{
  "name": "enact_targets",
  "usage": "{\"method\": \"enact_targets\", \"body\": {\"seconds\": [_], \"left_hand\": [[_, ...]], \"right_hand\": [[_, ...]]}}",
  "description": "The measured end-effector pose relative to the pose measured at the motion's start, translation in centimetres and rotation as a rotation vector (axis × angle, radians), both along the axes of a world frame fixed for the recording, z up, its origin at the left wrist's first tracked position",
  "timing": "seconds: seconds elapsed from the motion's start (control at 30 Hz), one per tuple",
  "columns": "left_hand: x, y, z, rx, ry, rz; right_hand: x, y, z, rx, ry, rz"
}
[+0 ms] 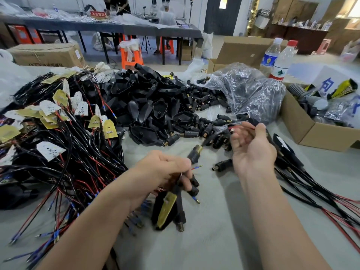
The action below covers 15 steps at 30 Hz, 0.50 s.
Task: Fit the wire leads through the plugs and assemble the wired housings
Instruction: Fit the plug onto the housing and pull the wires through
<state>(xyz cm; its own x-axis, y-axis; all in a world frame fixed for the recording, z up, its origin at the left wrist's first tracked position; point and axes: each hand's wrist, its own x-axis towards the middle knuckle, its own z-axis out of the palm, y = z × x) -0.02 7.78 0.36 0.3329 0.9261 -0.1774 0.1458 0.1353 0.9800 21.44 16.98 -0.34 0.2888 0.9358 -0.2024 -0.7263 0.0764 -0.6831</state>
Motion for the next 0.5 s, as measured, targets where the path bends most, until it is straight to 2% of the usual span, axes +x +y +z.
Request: {"method": "enact_targets", "body": {"seconds": [0.07, 0.17, 0.23, 0.33, 0.5], "left_hand": [[0.2, 0.2, -0.2, 0.013, -0.039, 0.139], [0.6, 0.3, -0.3, 0.036, -0.032, 0.227], [0.8, 0.5, -0.7, 0.066, -0.011, 0.260], [0.8, 0.7, -0.7, 0.100, 0.041, 0.329], [-0.3, 0.6, -0.7, 0.048, 0.075, 0.155]], "right_hand": [[-1.0, -0.7, -0.2, -0.003, -0.109, 0.233], [-3.2, -2.1, -0.6, 0.048, -0.539, 0.598], [-4.4, -3.0, -0.6, 0.158, -0.672, 0.736], [-5.1, -3.3, -0.5, 0.220, -0.599, 0.711], [-4.7, -2.6, -0.3, 0.073, -0.380, 0.493]]}}
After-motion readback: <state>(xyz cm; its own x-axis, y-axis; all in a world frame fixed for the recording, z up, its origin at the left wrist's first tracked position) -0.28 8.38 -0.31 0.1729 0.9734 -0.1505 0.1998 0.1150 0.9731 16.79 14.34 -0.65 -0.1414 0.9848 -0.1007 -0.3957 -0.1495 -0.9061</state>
